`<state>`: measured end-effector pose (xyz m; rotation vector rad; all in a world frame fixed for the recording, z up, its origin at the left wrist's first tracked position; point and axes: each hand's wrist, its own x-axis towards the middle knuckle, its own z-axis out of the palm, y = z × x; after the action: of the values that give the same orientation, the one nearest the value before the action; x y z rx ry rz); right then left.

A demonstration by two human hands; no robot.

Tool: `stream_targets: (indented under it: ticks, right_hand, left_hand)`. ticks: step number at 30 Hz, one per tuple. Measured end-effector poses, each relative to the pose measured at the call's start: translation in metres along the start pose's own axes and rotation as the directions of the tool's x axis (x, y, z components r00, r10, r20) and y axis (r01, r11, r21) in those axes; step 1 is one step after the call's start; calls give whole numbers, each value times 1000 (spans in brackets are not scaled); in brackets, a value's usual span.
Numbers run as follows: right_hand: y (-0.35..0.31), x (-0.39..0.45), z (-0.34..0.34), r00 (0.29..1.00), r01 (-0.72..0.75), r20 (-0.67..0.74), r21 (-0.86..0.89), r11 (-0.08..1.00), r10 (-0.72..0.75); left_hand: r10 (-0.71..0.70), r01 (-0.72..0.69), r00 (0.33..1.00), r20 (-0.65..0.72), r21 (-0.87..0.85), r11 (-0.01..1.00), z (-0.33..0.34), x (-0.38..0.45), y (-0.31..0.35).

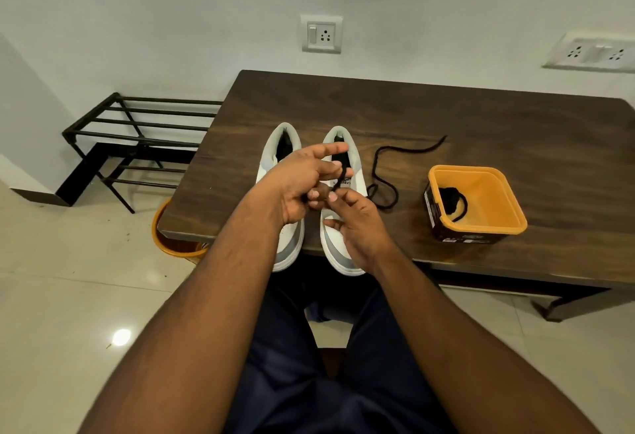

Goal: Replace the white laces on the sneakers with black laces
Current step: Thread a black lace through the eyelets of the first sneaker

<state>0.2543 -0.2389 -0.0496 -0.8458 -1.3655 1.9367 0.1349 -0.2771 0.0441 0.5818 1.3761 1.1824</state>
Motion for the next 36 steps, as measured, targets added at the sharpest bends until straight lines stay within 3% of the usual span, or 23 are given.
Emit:
stream_targets:
  ticks: [4, 6, 8, 9, 11, 13, 15, 16, 19, 21, 23, 26, 27, 29, 31, 33, 34, 36]
  right_hand:
    - [-10, -7, -7, 1000, -15, -11, 171, 985, 17]
    - [-15, -14, -25, 998, -30, -49, 187, 982, 40]
    - [-19, -17, -50, 992, 8, -129, 43, 999, -3]
    - [-21, -17, -60, 986, 37, -162, -26, 999, -41]
    - [-26, -17, -73, 977, 65, -195, -96, 993, -83]
    - [-31, -17, -72, 979, 65, -181, -146, 987, -91]
    - [-35, -15, -61, 987, 62, -131, -191, 980, -88]
    - [-37, -13, -55, 990, 63, -110, -202, 977, -86]
    - [-42, -8, -47, 993, 64, -89, -206, 977, -83]
    - [-44, -6, -48, 994, 54, -73, -254, 966, -75]
    - [-45, -6, -56, 996, 44, -55, -317, 948, -64]
    - [-47, -5, -74, 993, 23, -99, -401, 916, -68]
    - [-48, -5, -79, 990, 19, -119, -427, 904, -77]
    - [-49, -3, -82, 986, 26, -136, -458, 889, -99]
    - [-49, -1, -72, 987, 42, -122, -453, 891, -108]
    - [-52, -1, -57, 992, 64, -69, -443, 894, -105]
    - [-53, 0, -49, 994, 78, -31, -438, 895, -102]
    - [-54, 1, -41, 995, 94, 4, -397, 913, -101]
  left_hand:
    - [154, -116, 958, -244, 164, 980, -1, 7, -5]
    - [303, -217, 873, -382, 252, 943, -8, 14, -18]
    - [423, -223, 777, -465, 426, 877, -18, 20, -32]
    - [464, -150, 758, -459, 570, 808, -20, 21, -39]
    - [535, 19, 756, -377, 829, 558, -15, 18, -48]
    - [627, -92, 749, -214, 903, 419, 1, 18, -54]
    - [686, -379, 725, -65, 794, 475, 14, 20, -60]
    - [683, -451, 729, -41, 722, 525, 18, 21, -64]
    - [590, -446, 803, -83, 573, 687, 15, 21, -74]
    - [592, -438, 798, -116, 564, 700, 9, 21, -76]
    - [629, -417, 742, -232, 575, 704, -3, 20, -77]
    - [653, -330, 578, -489, 592, 735, -29, 16, -76]
    - [641, -291, 551, -535, 597, 748, -35, 14, -74]
    - [605, -161, 587, -538, 655, 738, -40, 13, -74]
    - [636, -10, 643, -427, 825, 565, -30, 12, -72]
    - [670, -164, 711, -213, 876, 454, -10, 15, -69]
    - [651, -271, 748, -129, 837, 476, 0, 16, -69]
    - [562, -356, 824, -75, 703, 616, 11, 17, -70]
